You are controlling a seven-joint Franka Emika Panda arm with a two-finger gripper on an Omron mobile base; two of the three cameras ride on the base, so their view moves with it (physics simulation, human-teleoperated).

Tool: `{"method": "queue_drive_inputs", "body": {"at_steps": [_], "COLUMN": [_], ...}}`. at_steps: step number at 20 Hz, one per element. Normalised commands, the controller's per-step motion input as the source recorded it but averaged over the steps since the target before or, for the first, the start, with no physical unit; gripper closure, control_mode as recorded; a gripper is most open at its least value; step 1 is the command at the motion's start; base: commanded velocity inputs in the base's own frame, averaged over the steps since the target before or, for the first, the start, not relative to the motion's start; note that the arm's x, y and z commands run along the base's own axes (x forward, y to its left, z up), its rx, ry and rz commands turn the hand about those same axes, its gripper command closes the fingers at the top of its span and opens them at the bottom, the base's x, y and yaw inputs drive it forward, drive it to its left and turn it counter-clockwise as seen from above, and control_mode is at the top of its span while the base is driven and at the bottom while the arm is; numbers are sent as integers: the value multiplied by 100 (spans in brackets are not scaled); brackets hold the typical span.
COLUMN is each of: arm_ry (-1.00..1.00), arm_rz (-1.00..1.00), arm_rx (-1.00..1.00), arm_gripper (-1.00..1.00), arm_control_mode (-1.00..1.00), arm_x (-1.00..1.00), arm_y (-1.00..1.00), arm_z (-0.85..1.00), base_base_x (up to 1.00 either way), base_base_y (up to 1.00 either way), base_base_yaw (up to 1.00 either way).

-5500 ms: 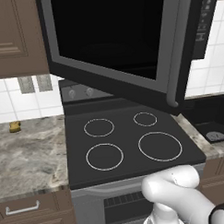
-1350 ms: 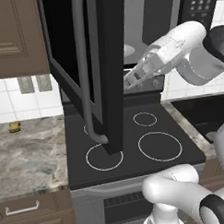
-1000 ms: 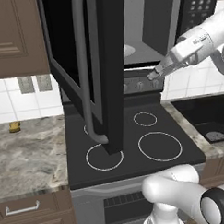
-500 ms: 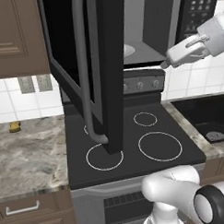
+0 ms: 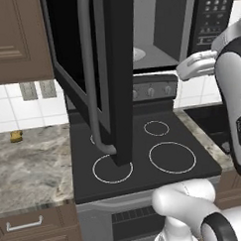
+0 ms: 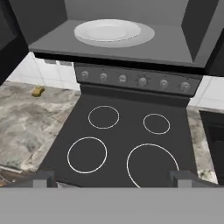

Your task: Pick the garlic from the counter and place it in the microwave. Then turn on the microwave.

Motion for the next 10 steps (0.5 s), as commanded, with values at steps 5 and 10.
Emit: {"method": "queue_drive_inputs", "body": {"at_steps": [5, 10], "arm_ry": [1, 5], "arm_rz": [-21, -8], "arm_rx": [-5, 0], "arm_gripper": [-100, -100], "arm_control_mode": [-100, -100], "arm_x": [-1, -3], "arm_y": [-30, -27], "arm_z": [-38, -22], "base_base_x": [0, 0], "base_base_y": [0, 0], "base_base_yaw": [0, 0]}}
